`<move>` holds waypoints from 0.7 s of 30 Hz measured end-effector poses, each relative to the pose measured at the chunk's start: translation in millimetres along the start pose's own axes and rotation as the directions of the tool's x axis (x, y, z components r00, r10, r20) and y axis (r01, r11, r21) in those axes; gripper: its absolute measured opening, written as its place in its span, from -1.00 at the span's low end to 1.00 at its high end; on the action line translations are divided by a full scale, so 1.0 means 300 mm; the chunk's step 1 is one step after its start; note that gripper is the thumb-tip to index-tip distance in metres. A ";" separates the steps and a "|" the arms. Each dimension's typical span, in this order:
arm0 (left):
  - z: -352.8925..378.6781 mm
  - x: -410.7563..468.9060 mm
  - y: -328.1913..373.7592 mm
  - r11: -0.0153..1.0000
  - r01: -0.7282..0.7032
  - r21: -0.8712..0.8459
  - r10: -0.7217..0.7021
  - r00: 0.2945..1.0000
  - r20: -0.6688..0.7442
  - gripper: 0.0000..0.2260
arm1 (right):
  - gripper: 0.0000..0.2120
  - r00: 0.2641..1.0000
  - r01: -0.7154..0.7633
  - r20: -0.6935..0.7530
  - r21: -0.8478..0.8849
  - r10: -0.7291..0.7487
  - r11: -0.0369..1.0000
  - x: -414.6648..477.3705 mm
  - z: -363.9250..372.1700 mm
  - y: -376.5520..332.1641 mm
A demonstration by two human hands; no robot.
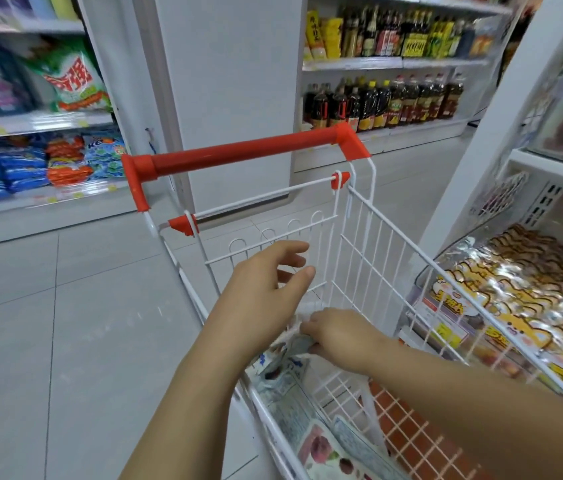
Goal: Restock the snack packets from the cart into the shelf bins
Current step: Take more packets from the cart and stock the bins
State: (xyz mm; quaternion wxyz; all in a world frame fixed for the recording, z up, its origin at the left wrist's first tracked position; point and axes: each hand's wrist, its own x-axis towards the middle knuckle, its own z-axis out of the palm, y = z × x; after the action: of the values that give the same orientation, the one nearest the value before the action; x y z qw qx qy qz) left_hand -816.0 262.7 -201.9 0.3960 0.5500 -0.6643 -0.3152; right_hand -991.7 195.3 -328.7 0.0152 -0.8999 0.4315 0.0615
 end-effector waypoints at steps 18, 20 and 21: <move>0.091 -0.090 0.238 0.926 0.276 -0.256 -0.045 0.755 0.654 -0.36 | -0.61 0.649 -0.023 -0.743 -0.230 -0.160 0.973 -0.781 -0.445 0.077; 0.097 -0.099 0.288 0.916 0.257 -0.308 0.007 0.757 0.654 -0.31 | -0.66 0.618 -0.034 -0.766 -0.247 -0.174 0.968 -0.846 -0.463 0.090; 0.101 -0.103 0.316 0.908 0.252 -0.335 0.027 0.762 0.647 -0.33 | -0.59 0.606 -0.033 -0.775 -0.248 -0.178 0.968 -0.879 -0.478 0.094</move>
State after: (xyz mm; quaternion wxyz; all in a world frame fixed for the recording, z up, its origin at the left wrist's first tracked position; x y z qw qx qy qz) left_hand -885.6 311.0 -141.2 0.2309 0.3563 -0.6443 -0.6361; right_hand -1163.0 370.4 -153.1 -0.2822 -0.8458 0.3461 -0.2920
